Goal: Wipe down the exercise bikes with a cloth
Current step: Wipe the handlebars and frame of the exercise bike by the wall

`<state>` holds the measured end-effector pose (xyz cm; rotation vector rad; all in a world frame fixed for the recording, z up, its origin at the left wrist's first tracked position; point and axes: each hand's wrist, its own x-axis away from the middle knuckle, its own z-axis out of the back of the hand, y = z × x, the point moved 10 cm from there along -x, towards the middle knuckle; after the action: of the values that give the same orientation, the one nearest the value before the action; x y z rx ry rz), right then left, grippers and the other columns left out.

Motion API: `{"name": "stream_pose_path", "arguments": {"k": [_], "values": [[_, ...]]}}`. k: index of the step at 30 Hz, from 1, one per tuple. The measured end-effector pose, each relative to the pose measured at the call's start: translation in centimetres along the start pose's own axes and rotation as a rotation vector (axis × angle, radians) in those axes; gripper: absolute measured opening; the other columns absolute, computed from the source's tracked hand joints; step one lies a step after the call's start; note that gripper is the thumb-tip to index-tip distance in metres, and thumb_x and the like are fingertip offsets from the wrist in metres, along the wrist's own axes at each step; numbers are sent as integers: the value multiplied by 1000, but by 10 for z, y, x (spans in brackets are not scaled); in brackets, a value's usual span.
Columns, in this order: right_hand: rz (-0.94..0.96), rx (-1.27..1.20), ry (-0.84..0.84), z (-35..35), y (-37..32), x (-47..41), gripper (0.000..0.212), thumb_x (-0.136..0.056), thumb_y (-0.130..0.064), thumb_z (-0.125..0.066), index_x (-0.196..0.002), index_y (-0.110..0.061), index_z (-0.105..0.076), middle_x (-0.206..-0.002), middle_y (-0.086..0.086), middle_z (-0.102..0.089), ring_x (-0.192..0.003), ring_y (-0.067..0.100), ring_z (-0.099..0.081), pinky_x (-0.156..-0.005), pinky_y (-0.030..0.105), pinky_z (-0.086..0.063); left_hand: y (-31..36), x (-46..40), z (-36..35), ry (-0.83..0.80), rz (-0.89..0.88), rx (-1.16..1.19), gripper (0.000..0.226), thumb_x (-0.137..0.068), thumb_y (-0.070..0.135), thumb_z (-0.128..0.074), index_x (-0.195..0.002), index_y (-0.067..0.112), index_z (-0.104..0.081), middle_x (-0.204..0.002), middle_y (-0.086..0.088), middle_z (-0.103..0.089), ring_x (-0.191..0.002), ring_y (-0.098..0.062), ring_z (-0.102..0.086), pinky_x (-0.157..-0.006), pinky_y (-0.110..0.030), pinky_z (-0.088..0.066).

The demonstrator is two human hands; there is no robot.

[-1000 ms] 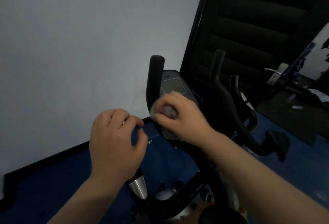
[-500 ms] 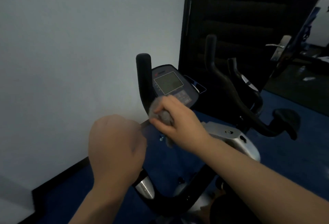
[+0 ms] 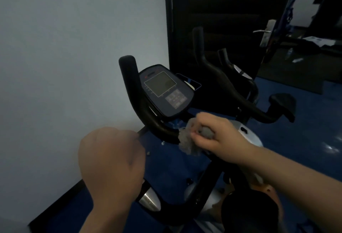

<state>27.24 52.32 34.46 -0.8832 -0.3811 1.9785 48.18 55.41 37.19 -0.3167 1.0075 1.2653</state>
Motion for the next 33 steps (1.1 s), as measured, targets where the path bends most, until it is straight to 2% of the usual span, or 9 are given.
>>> {"name": "stream_pose_path", "arguments": {"k": [5, 8, 10, 13, 19, 22, 27, 30, 33], "values": [[-29, -50, 31, -28, -28, -39, 8, -89, -24, -61, -89, -19, -55, -90, -7, -54, -85, 12, -54, -76, 40, -48, 2, 0, -1, -47, 24, 22, 16, -80, 19, -58, -83, 17, -74, -84, -3, -58, -91, -28, -49, -84, -24, -24], [31, 4, -24, -16, -18, -4, 15, -85, -11, -65, -86, -20, -53, -89, -15, -47, -83, 3, -51, -73, 28, -45, 1, 1, 2, -98, 78, 180, 15, -80, 23, -57, -86, 21, -71, -95, 3, -59, -97, -10, -41, -92, -17, -26], [36, 35, -104, -4, -10, 14, 18, -84, -9, -66, -85, -20, -52, -92, -16, -47, -86, 2, -51, -76, 24, -44, 4, 1, 5, -110, 103, 280, 15, -81, 25, -55, -87, 24, -69, -108, 3, -60, -104, -3, -44, -109, -36, -29], [55, -19, -98, -10, -19, -11, 11, -88, -16, -65, -88, -18, -55, -95, -5, -56, -90, 12, -56, -81, 38, -48, 31, -1, 1, -150, 27, 273, 17, -84, 19, -53, -91, 20, -69, -120, 0, -59, -120, -16, -49, -112, -57, -21], [37, -90, -80, -23, -19, -16, 15, -86, -11, -64, -91, -18, -52, -96, -8, -54, -91, 8, -54, -81, 34, -49, 42, -4, -28, -312, 142, 400, 34, -93, 12, -46, -122, 26, -54, -125, 16, -50, -115, 4, -42, -98, -22, -35], [-46, -94, -113, 7, 13, 33, 17, -84, -3, -65, -85, -12, -52, -90, -17, -51, -86, 0, -52, -78, 16, -41, 59, 9, -46, -435, 81, 386, 37, -93, 8, -46, -124, 26, -57, -136, 11, -51, -128, -4, -42, -110, -30, -32], [-243, -318, -75, 8, 37, 45, 11, -90, -10, -64, -85, -10, -53, -83, -14, -59, -80, -1, -56, -74, 14, -42, 100, 46, -77, -596, -27, 275, 39, -95, 10, -46, -129, 23, -56, -144, 7, -47, -144, -10, -22, -119, -27, 1], [-293, -341, 35, 5, 38, 58, 14, -89, -10, -64, -84, -9, -51, -84, -4, -58, -80, 9, -56, -73, 26, -46, 101, 50, -82, -563, 13, 250, 38, -95, 12, -46, -130, 25, -55, -144, 7, -47, -144, -11, -18, -119, -29, 1], [-230, -338, -49, 15, 41, 100, 16, -87, -8, -64, -82, -14, -50, -88, -8, -55, -82, 6, -53, -74, 19, -42, 101, 52, -84, -550, 34, 243, 36, -96, 14, -48, -130, 25, -54, -142, 7, -47, -144, -11, -18, -122, -37, -4]]}}
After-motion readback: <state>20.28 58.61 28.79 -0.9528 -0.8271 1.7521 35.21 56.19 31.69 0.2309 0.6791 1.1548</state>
